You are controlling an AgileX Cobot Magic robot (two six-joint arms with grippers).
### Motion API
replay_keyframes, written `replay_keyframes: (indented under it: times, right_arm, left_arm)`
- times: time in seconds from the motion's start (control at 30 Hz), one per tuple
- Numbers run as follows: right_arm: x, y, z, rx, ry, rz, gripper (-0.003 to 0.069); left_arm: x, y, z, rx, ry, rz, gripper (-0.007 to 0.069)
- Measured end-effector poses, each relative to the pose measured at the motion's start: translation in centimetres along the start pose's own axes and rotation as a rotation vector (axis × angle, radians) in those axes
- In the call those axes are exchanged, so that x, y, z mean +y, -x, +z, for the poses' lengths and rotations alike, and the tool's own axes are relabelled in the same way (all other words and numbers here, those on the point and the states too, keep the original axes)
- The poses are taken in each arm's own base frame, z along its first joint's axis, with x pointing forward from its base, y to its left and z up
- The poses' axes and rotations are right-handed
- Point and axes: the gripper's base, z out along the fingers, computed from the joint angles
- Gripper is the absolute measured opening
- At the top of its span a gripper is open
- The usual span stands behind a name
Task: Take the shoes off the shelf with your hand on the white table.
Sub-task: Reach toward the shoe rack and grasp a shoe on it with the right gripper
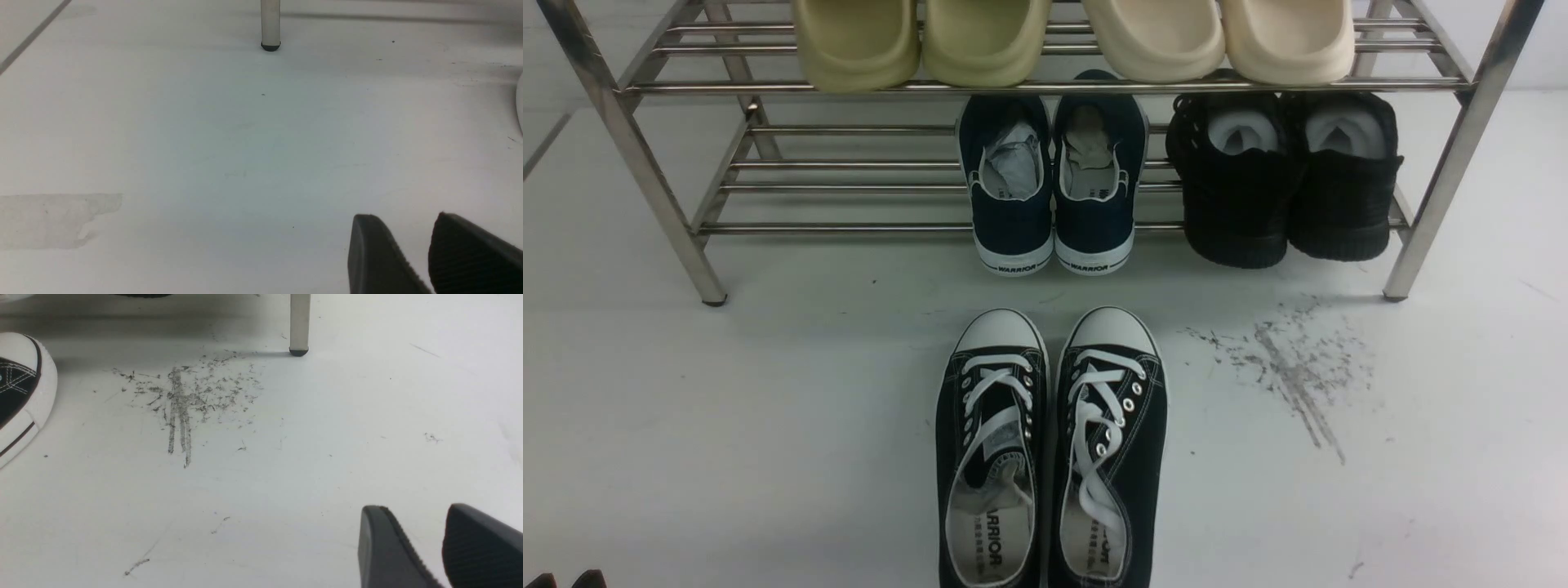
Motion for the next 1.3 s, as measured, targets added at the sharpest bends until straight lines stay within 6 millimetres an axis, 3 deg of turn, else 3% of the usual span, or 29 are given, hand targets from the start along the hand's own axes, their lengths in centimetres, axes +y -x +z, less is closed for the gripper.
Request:
replay_keyframes:
  times: [0.63,0.9,1.03,1.3]
  right_arm:
    - [0.1,0.0,0.0,0.000,0.007,0.016,0.0240]
    - [2.0,0.1,-0.2,0.065,0.216,0.800,0.0240]
    - [2.3,0.1,-0.2,0.080,0.254,0.915,0.0240]
    - [2.4,0.1,-0.2,0.090,0.264,0.931,0.0240]
  left_arm:
    - [0.0,0.0,0.0,0.000,0.000,0.000,0.0239]
    - [0.0,0.0,0.0,0.000,0.000,0.000,0.0239]
    - [0.0,0.0,0.0,0.000,0.000,0.001,0.0239]
    - [0.0,0.0,0.0,0.000,0.000,0.001,0.0239]
